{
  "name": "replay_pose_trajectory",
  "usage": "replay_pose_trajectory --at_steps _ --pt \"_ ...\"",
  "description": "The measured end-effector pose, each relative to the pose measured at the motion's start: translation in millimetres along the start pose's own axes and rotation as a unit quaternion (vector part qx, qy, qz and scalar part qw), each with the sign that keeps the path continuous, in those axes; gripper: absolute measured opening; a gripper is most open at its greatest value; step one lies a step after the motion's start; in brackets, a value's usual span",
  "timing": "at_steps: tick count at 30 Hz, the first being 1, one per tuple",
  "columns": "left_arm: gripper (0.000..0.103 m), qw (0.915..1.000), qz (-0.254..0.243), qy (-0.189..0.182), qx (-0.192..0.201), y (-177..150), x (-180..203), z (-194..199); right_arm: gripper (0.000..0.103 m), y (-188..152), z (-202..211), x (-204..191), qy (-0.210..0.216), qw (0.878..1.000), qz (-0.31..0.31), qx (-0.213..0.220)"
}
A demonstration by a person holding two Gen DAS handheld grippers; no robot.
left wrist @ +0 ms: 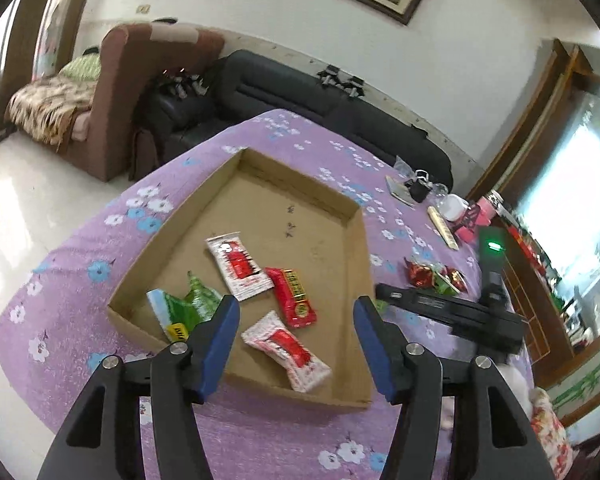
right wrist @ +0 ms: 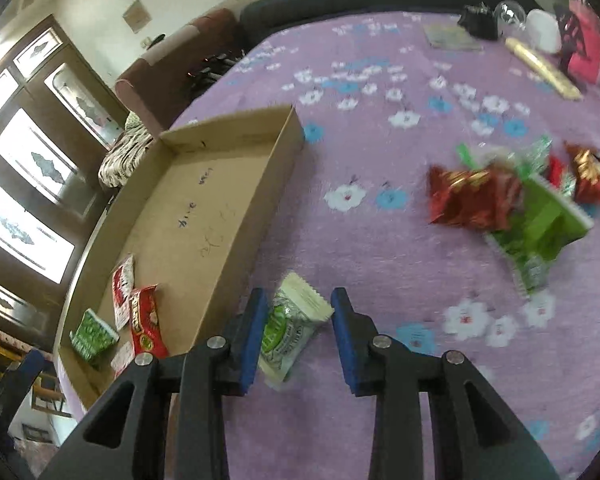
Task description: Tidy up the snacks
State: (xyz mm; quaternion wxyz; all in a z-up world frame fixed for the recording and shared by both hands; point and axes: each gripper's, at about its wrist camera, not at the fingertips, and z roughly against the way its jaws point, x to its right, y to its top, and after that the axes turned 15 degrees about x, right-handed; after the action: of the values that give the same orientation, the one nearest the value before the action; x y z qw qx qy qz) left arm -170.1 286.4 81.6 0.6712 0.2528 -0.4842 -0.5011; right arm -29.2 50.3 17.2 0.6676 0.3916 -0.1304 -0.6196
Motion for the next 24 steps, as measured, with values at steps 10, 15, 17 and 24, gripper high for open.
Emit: replay_pose_trajectory --at_steps 10,15,17,24 --pt "0.062 0.9994 -0.026 -0.018 -0.012 -11 28 -4 0.016 -10 12 -5 -0.039 0.998 0.05 0.016" --pt "0.062 0.9988 -0.037 -0.028 -0.018 -16 42 -4 0.016 -19 31 19 -0.047 0.998 0.042 0.011" --pt "0.062 0.9986 -0.037 -0.032 -0.022 -19 48 -6 0.017 -22 37 27 -0.031 0.999 0.037 0.002" --pt "0.062 0.9965 -0.063 -0.047 -0.029 -28 73 -5 0.033 1 117 86 -0.003 0.994 0.004 0.109"
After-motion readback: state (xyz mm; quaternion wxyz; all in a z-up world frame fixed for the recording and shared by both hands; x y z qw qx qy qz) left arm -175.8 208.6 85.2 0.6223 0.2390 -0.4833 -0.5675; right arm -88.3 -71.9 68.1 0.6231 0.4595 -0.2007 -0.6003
